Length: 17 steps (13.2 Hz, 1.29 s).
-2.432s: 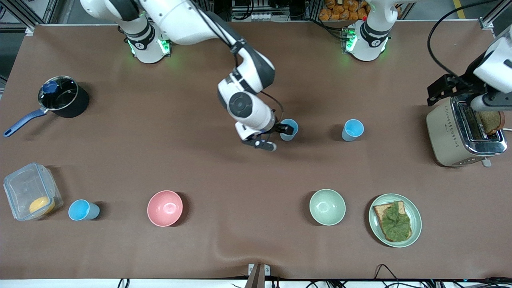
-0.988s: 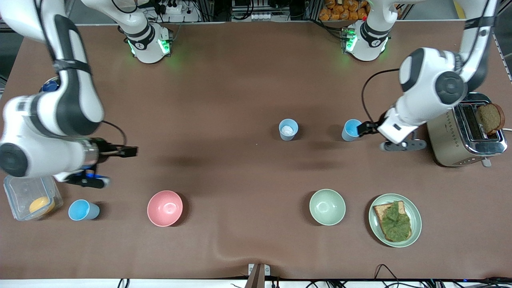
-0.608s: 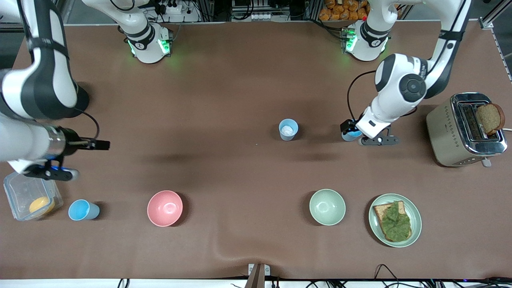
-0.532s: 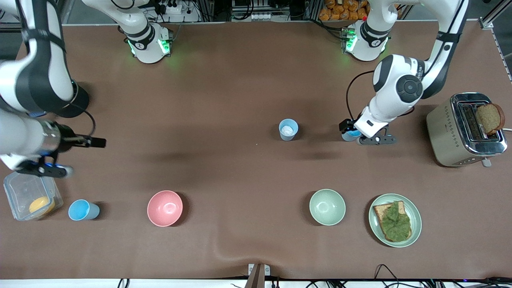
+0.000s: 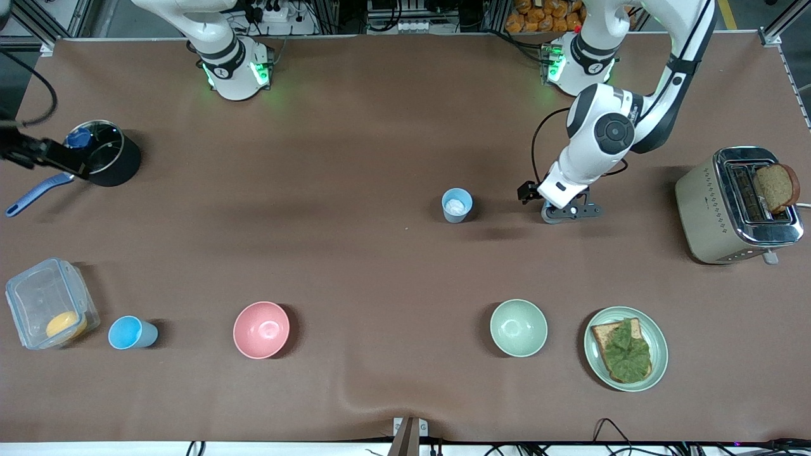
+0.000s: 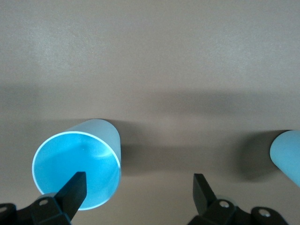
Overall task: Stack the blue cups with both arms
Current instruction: 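Grasp the second blue cup with the left gripper and lift it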
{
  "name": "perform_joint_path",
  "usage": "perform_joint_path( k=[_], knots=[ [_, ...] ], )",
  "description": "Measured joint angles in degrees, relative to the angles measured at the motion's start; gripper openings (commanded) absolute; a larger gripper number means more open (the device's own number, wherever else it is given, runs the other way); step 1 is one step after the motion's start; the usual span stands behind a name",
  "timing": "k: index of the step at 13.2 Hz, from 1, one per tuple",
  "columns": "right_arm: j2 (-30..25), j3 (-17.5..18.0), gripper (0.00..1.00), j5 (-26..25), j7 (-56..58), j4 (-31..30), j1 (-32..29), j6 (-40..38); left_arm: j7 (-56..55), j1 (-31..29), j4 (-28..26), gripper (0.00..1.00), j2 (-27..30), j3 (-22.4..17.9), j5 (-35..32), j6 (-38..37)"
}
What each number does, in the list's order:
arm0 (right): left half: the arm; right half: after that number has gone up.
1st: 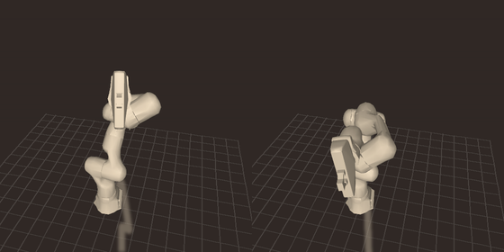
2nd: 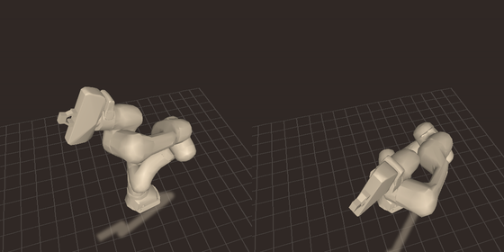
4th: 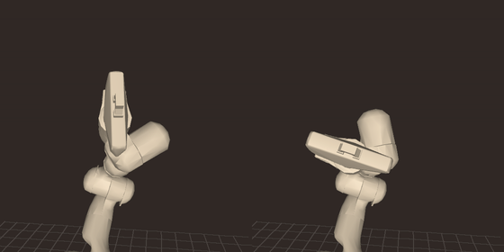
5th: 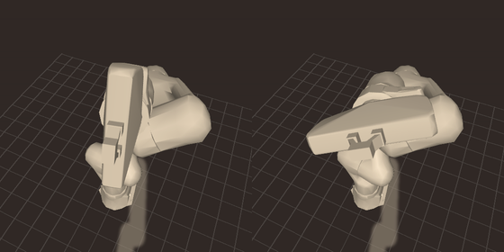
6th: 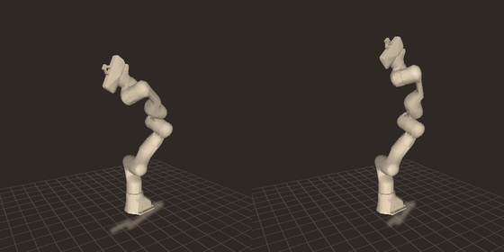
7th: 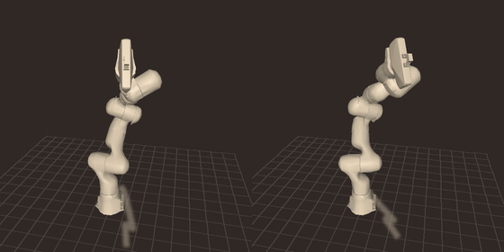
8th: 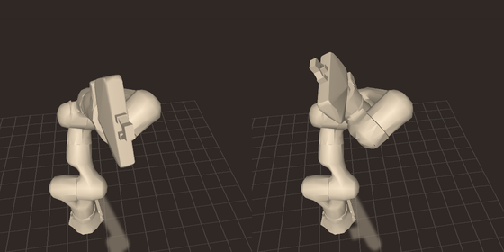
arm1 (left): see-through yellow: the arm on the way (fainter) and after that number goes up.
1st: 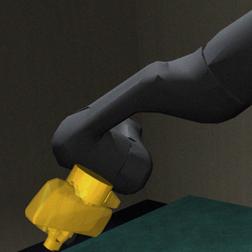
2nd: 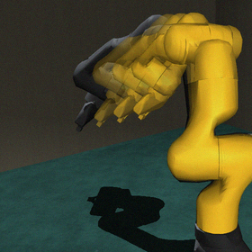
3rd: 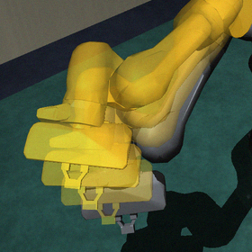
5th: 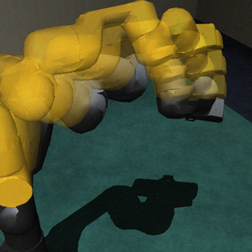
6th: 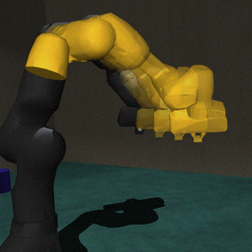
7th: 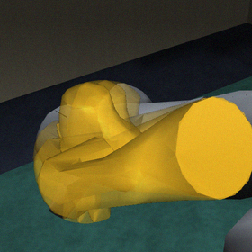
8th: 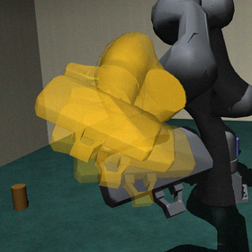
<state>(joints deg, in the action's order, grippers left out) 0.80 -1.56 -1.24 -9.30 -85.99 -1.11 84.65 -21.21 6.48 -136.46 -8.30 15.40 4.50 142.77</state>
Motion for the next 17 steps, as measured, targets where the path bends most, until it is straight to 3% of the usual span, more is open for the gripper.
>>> perform_joint_path(
  k=[1, 3, 4, 6, 7, 14, 17],
  knots=[
    [-0.9, 0.0, 1.0, 0.0, -0.1, -0.4, 0.0, 0.0, 0.0, 0.0, -0.1, 1.0, -0.5, 0.0, 0.0, 0.8],
    [-1.5, 0.0, 1.0, 0.5, -0.2, -1.8, 0.0, 0.3, 0.0, -0.2, -0.1, 0.8, -1.6, -0.1, 0.0, 1.6],
    [-1.6, 0.0, 1.0, 1.0, -0.2, -2.4, 0.0, 0.7, 0.1, -0.2, -0.1, 0.61, -2.1, -0.1, 0.0, 2.1],
    [-1.6, 0.0, 1.0, 1.2, -0.2, -2.7, -0.1, 0.8, 0.6, -0.4, -0.1, 0.05, -3.0, -0.1, -1.2, 2.4],
    [-1.7, 0.0, 1.0, 1.2, -0.2, -2.7, -0.1, 0.8, 0.6, -0.6, -0.1, 0.0, -3.3, -0.2, -2.1, 2.5],
    [-1.7, 0.5, 1.0, 1.2, -0.2, -2.8, -0.3, 1.0, 2.2, -2.9, 0.1, 0.0, -1.8, -0.6, -3.1, 2.1],
    [-1.7, 0.5, 1.0, 1.2, -0.2, -2.8, -0.3, 1.0, 2.2, -2.7, 3.3, 0.0, 1.6, -0.4, -3.1, -2.2]
  ],
)
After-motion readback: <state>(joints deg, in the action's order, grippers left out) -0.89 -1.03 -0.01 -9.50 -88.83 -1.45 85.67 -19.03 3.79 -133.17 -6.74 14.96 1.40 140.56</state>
